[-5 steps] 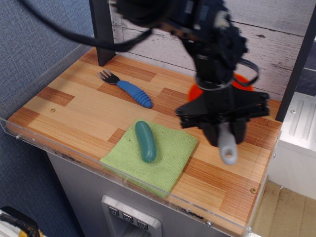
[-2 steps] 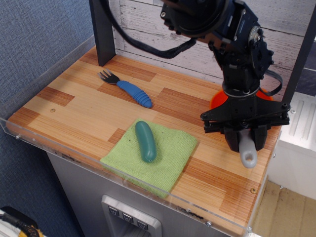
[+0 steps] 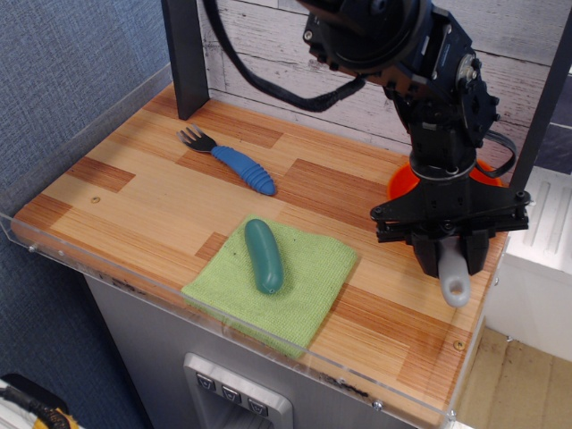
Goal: Place the pan on the far right edge of the table
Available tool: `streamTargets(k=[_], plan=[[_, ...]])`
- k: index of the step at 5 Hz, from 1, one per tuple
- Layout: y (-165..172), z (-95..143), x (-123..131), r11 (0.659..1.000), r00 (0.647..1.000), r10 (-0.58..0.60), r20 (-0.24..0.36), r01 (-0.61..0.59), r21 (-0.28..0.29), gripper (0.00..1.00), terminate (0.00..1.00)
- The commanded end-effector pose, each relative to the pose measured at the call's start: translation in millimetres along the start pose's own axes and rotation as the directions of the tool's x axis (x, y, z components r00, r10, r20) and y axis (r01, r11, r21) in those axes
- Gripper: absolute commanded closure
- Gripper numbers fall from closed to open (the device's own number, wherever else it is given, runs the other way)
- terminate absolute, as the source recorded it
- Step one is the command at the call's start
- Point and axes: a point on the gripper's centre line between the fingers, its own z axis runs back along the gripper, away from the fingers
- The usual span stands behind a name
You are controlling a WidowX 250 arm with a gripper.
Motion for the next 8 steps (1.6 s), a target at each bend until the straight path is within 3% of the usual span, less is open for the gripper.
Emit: streamTargets(k=[1, 3, 5, 6, 8], plan=[[-11, 18, 0, 0.999, 0.999, -0.035, 0.015, 0.035, -0.013, 0.0, 0.0], [-20, 35, 4, 0.999, 0.999, -0.037, 0.034, 0.038, -0.025, 0.0, 0.0], [-15, 77, 10, 0.997, 0.99, -0.08, 0.114, 0.079, 0.017, 0.0, 0.0], [11, 94, 24, 0.996, 0.988, -0.088, 0.13, 0.084, 0.037, 0.0, 0.0], [54, 108, 66, 0.987, 0.985, -0.103, 0.14, 0.083, 0.139, 0.0, 0.0]])
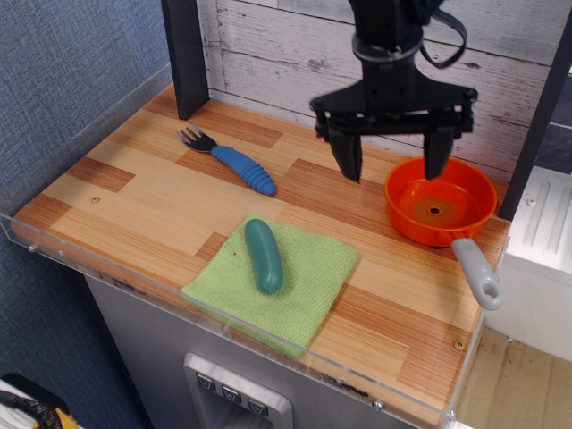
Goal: Place the pan on the far right edge of the table
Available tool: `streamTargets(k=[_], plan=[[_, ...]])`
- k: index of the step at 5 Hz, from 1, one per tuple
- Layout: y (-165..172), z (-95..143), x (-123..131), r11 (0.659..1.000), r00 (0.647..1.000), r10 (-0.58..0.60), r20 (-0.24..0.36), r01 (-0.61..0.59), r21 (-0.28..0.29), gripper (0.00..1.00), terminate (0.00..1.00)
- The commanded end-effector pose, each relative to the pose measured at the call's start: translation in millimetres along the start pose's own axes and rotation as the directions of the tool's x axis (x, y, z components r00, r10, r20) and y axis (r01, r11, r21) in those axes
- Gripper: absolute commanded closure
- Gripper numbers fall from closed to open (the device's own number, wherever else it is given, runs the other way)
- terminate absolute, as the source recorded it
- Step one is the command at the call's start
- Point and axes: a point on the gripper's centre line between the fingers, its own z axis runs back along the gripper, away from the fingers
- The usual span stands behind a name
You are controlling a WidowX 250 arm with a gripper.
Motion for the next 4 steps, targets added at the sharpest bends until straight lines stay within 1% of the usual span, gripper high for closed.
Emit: streamTargets(k=[1, 2, 4], plan=[[53, 17, 35, 0.998, 0.998, 0.048, 0.039, -0.05, 0.047, 0.0, 0.0], [84, 14, 45, 0.994, 0.996, 0.089, 0.024, -0.09, 0.069, 0.0, 0.0], [123, 11, 58, 0.984, 0.988, 0.149, 0.04, -0.152, 0.097, 0.0, 0.0]])
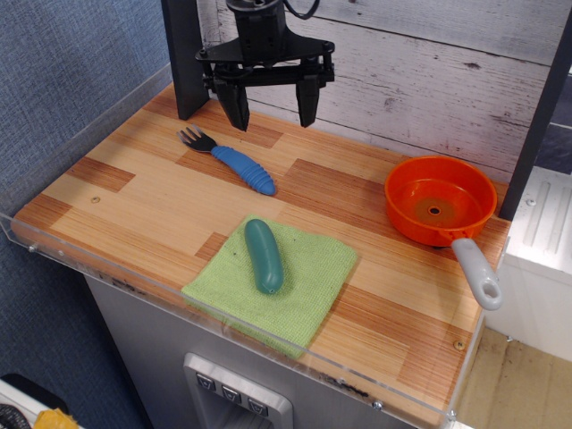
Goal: Place the pan on the far right edge of the table
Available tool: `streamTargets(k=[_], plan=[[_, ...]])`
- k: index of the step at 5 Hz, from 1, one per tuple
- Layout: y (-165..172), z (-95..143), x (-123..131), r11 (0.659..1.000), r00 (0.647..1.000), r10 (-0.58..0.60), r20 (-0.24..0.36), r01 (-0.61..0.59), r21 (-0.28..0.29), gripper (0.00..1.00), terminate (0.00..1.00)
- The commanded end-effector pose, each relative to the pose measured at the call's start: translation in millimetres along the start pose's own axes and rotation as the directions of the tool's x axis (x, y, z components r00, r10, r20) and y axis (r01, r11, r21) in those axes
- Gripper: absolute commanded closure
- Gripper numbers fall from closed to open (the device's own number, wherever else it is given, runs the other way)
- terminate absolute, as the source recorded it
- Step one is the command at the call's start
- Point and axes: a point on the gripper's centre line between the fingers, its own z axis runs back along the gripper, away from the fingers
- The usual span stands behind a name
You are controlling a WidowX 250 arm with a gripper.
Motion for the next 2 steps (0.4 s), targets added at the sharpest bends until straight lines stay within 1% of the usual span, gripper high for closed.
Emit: streamTargets(k=[1, 2], plan=[[28, 18, 12, 0.997, 0.994, 0.079, 0.071, -0.08, 0.019, 0.0, 0.0], [39, 19, 14, 0.995, 0.992, 0.099, 0.084, -0.101, 0.025, 0.0, 1.0]])
